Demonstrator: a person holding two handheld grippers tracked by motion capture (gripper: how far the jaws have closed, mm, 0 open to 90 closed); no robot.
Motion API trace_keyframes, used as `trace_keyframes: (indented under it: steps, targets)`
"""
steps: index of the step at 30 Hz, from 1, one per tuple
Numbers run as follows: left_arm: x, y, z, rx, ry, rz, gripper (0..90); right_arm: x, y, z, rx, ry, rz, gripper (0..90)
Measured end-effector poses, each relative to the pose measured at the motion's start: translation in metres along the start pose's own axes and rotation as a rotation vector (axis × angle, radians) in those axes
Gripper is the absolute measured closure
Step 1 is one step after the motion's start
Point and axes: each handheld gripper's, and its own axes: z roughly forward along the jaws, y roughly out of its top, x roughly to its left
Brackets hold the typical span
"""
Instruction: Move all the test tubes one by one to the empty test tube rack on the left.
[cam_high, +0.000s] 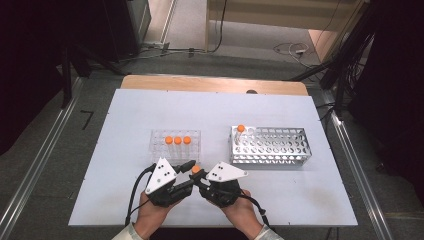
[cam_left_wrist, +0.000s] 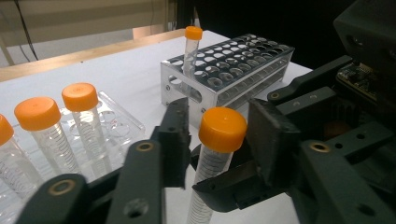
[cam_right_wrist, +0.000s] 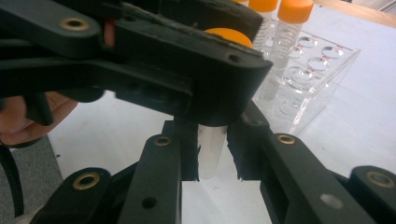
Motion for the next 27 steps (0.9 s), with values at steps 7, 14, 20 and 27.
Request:
trace_keyframes:
  steps: [7, 14, 20, 27]
  targets:
    - [0.0, 0.0, -0.001, 0.002, 0.007, 0.004, 68.7, 0.001, 0.0, 0.0, 0.001, 0.002, 0.003, 71.9]
    - [0.004, 0.001, -0.004, -0.008, 0.024, -0.013, 69.1, -0.003, 0.001, -0.004, -0.005, 0.028, 0.019, 37.7]
    - [0.01, 0.002, -0.01, -0.018, 0.041, -0.031, 69.2, -0.014, 0.0, -0.013, -0.006, -0.01, 0.046, 24.4]
    - [0.021, 0.005, -0.019, -0.042, 0.07, -0.064, 69.1, -0.026, -0.004, -0.025, -0.017, -0.05, 0.066, 23.8]
